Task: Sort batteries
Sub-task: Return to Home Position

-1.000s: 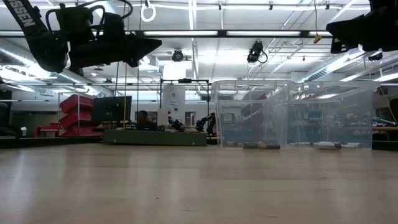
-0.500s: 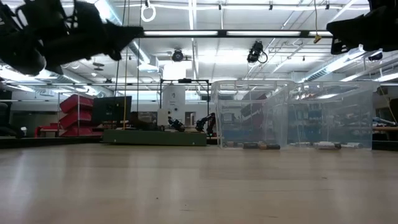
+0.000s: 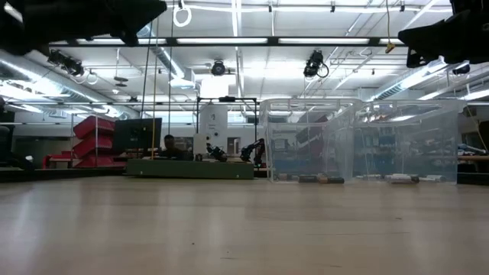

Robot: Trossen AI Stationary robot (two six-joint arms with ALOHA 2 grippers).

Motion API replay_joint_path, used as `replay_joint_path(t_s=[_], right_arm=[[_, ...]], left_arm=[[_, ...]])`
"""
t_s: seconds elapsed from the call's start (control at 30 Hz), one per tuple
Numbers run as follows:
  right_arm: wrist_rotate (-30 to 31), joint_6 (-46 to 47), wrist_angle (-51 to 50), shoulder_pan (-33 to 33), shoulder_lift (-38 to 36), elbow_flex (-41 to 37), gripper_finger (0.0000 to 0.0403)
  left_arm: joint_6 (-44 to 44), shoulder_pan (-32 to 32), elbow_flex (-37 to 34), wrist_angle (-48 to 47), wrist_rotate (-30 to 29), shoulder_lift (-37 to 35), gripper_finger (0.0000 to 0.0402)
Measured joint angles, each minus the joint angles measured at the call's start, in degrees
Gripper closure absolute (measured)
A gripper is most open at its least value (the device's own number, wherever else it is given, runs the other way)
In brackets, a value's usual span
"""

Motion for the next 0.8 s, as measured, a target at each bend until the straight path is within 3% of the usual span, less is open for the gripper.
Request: replay_joint_path(t_s=[0.17, 0.23, 0.37, 0.53, 0.7, 0.8], right_arm=[[0.00, -0.27, -0.21, 0.00, 0.00, 0.02, 0.0403], [-0.01, -0.88, -0.85, 0.00, 0.00, 0.02, 0.0403], [0.00, -1.85, -1.62, 0.00, 0.02, 0.02, 0.0403], [0.00, -3.46, -2.25, 0.00, 0.02, 0.68, 0.0403], [0.00, -3.49, -5.40, 0.00, 0.02, 3.23, 0.0403], [0.00, -3.51, -6.01, 0.00, 0.02, 3.72, 0.0403]], left_arm=[[6.50, -12.67, 10.69, -30.44, -15.34, -0.76, 0.0401], [7.43, -18.02, 13.84, -36.95, -20.83, 0.08, 0.0401], [11.28, -26.31, 14.10, -38.32, -27.50, -0.14, 0.0401], [12.50, -31.42, 8.05, -33.36, -37.75, -3.62, 0.0401], [16.71, -31.96, 4.03, -33.97, -40.73, -13.65, 0.0401], [14.66, -32.08, 3.78, -41.77, -40.42, -21.98, 0.0401]])
